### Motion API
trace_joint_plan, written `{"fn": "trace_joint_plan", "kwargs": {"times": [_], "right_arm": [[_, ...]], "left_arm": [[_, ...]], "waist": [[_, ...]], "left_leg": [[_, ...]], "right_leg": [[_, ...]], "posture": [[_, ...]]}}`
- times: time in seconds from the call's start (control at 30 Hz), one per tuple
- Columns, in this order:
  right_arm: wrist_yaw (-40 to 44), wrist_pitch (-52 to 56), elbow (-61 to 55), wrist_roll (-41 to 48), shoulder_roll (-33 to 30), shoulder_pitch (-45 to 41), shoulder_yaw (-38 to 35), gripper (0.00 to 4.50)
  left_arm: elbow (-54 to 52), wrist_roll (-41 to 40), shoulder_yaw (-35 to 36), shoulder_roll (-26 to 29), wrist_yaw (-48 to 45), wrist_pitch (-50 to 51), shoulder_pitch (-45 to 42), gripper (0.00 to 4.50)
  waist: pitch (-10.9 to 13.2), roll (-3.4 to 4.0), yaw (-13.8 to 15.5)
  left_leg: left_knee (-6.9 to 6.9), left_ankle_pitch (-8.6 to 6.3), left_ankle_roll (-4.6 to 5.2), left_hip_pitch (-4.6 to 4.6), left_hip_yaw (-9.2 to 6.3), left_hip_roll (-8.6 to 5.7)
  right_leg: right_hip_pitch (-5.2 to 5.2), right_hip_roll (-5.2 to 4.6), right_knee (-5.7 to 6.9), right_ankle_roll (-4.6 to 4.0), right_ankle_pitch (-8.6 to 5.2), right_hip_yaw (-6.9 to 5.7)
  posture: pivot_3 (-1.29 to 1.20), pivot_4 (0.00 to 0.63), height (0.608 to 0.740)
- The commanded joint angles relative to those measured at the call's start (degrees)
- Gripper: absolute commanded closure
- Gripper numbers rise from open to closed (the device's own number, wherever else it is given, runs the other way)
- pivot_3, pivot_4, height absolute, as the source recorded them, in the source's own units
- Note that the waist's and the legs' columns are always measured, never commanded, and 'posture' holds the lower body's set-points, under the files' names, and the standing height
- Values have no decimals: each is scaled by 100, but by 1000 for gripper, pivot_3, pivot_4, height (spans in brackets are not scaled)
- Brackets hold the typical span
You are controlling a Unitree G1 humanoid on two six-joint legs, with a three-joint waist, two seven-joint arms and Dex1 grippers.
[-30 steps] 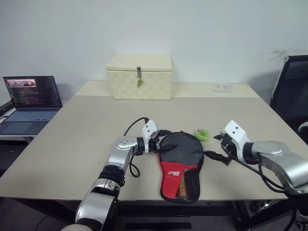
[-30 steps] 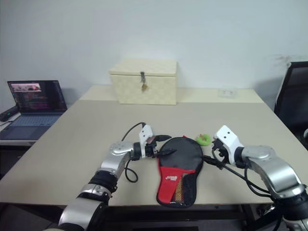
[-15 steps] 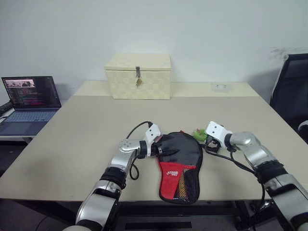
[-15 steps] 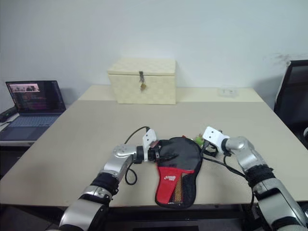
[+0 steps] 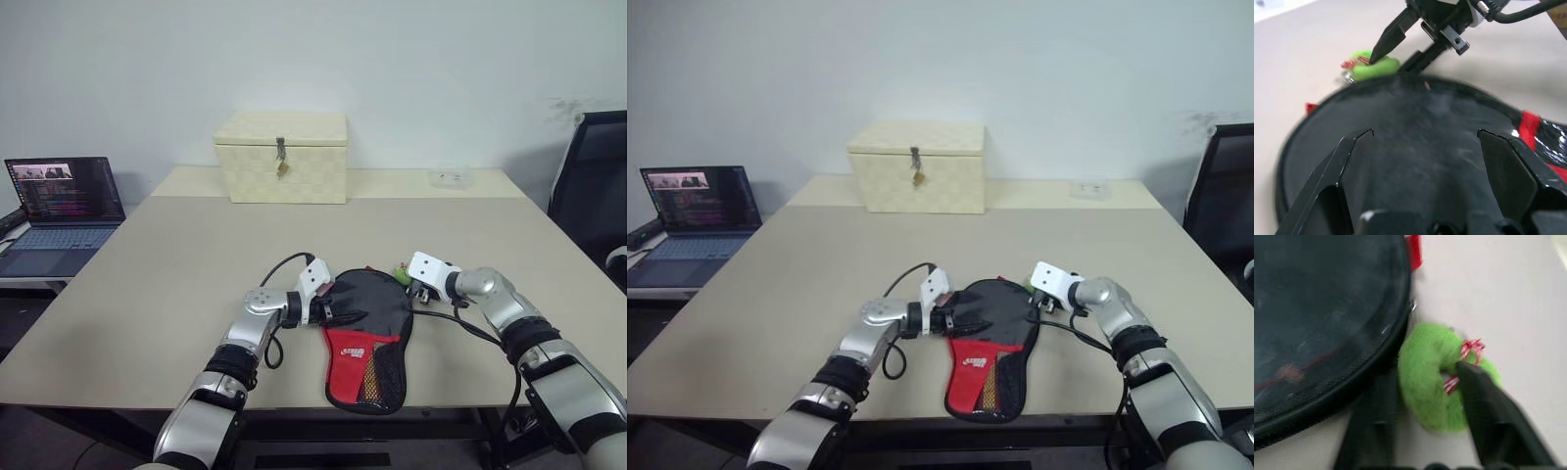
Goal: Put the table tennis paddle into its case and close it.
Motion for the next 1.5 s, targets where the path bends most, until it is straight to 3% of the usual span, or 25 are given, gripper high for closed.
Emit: {"fn": "trace_joint_plan", "kwargs": {"times": [0.03, 0.07, 0.37, 0.63, 0.9, 1.27, 1.5], "right_arm": [[118, 48, -171, -6, -148, -12, -158, 4118], [156, 65, -203, 1, -191, -15, -180, 4465], [864, 593, -1318, 255, -772, 441, -465, 4465], [1212, 1308, -2440, 412, -1088, 1021, -713, 4465], [1300, 1835, -3264, 526, -1145, 1496, -780, 4465], [1533, 2970, -5145, 960, -1550, 2654, -1070, 4465], [1965, 3557, -6552, 1513, -2226, 3726, -1537, 4465]], "left_arm": [[98, -12, -79, -38, -172, -17, -55, 793], [145, 4, -111, -28, -233, -41, -61, 793], [487, 136, -242, 37, -562, -196, -58, 793], [663, 126, -399, 232, -1588, -378, -93, 793], [1844, 632, -549, 224, -1235, -1121, -757, 793], [2501, 1198, -881, 175, -1136, -1860, -900, 793], [2659, 1183, -835, -42, -1174, -1734, -927, 793]], "waist": [[1, 1, 1], [2, 3, 1], [7, 11, 3], [6, 16, -1], [6, 15, 8], [0, 19, 24], [-3, 24, 98]], "left_leg": [[-1, 0, 0, 0, 0, 0], [-1, 0, 0, 0, 0, 0], [-1, 0, 0, -1, 0, -1], [1, 0, 0, 2, 2, -1], [3, 0, 1, 1, 0, -8], [4, 0, 1, 13, -4, -13], [2, -2, 2, 44, -10, -14]], "right_leg": [[0, 0, 0, 0, 0, 1], [0, 0, 0, 0, 0, 1], [0, 0, -2, 0, 0, -1], [3, 2, 1, 0, 0, 0], [4, 3, -1, 1, -1, -4], [23, 3, -4, 5, -3, -6], [64, -3, -15, 34, -20, -12]], "posture": [[0, 150, 740], [0, 150, 740], [0, 150, 740], [0, 150, 740], [0, 150, 740], [0, 150, 740], [0, 150, 740]]}}
